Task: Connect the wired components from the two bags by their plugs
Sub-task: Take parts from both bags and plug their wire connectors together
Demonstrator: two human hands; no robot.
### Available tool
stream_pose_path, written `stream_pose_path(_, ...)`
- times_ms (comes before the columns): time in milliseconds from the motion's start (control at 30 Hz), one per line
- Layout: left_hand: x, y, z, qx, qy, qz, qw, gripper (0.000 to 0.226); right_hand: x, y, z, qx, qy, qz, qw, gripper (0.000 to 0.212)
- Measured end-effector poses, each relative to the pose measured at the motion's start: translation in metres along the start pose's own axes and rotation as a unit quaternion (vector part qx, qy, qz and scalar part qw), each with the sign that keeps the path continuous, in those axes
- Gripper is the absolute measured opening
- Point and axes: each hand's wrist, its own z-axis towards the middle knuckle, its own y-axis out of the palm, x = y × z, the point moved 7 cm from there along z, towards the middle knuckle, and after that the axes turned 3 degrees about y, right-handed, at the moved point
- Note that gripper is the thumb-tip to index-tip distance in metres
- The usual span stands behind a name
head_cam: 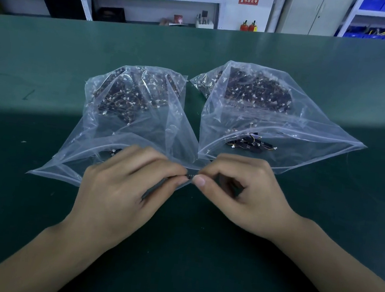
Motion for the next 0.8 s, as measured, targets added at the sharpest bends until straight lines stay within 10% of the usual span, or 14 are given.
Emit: stream_pose_path(800, -0.0090, 0.0066, -0.0018, -0.015, -0.079, -0.080, 0.994, 0.008, 0.0009, -0.0055, 0.0015, 0.031, -0.026, 0.007, 0.999, 0.003)
